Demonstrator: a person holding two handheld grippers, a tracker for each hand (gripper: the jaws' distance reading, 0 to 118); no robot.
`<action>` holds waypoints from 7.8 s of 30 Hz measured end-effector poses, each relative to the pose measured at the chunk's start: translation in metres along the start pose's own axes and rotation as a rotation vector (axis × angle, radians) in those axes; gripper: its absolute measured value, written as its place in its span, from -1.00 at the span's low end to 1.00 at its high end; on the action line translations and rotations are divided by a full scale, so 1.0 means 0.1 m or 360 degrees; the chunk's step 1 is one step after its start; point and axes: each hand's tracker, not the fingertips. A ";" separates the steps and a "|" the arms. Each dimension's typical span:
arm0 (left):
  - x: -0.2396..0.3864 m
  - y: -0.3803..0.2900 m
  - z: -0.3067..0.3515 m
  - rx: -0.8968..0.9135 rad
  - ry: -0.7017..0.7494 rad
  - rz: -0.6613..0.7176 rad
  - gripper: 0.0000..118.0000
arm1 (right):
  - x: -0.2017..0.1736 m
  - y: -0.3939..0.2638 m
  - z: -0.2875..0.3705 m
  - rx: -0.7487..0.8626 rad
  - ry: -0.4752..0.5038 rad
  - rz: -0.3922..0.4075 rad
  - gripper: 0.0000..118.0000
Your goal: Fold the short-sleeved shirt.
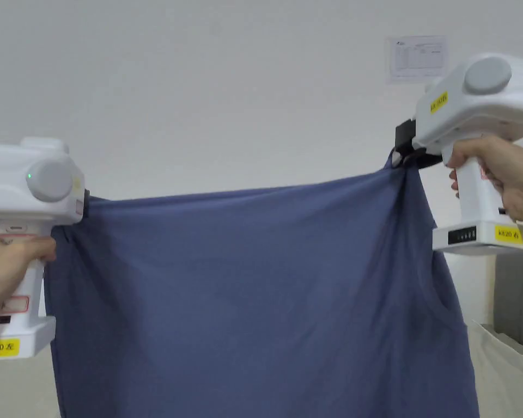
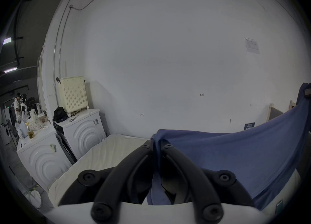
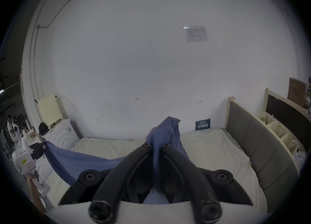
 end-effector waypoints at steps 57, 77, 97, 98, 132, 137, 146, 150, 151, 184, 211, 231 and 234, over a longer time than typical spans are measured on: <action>-0.38 -4.37 2.07 -0.0898 -0.0170 -0.0084 -0.88 | 0.95 -5.50 1.73 -0.0801 -0.0170 -0.0326 -0.96; -0.55 -4.58 2.61 -0.0950 -0.0220 0.0028 1.00 | 0.79 -5.55 2.44 -0.0613 -0.0391 -0.0059 0.66; 0.14 -3.70 1.56 -0.0639 -0.0290 -0.0046 -1.00 | 0.82 -4.60 0.73 -0.0654 -0.0166 -0.0128 -1.00; 0.16 -3.70 1.51 -0.0642 -0.0291 -0.0049 -1.00 | 0.85 -4.56 0.58 -0.0654 -0.0164 -0.0123 -1.00; 0.38 -3.54 0.15 -0.0729 -0.0349 -0.0073 1.00 | 1.37 -4.18 -1.37 -0.1015 -0.0097 -0.0142 -0.99; 0.56 -3.56 -0.75 -0.0919 -0.0433 -0.0202 0.97 | 1.30 -4.17 -1.33 -0.1005 -0.0075 -0.0084 -0.99; 0.69 -3.92 -1.82 -0.1163 -0.0278 -0.0191 0.92 | 1.31 -4.18 -1.37 -0.1004 -0.0054 -0.0061 -0.99; 0.68 -4.09 -1.80 -0.1224 -0.0341 -0.0003 0.28 | 1.31 -4.22 -1.41 -0.1012 -0.0045 -0.0070 -0.99; 0.71 -4.04 -1.74 -0.1163 -0.0327 -0.0152 0.07 | 1.31 -4.22 -1.42 -0.1001 -0.0037 -0.0092 -0.99; -0.31 -0.69 0.87 -0.0074 -0.0149 -0.0071 -0.95 | 0.41 -1.37 0.68 -0.0120 0.0166 -0.0045 -0.99; -0.14 0.64 -0.68 0.0064 -0.0003 0.0011 -0.95 | 0.01 0.40 -0.76 -0.0003 0.0113 -0.0106 -0.99; 0.09 -0.64 -0.93 -0.0177 -0.0003 0.0013 -0.95 | -0.04 -0.91 -1.13 -0.0253 0.0103 0.0003 -0.99; 0.17 -1.38 -1.02 -0.0319 -0.0041 -0.0032 -0.95 | 0.10 -1.63 -1.32 -0.0423 0.0114 -0.0007 -0.99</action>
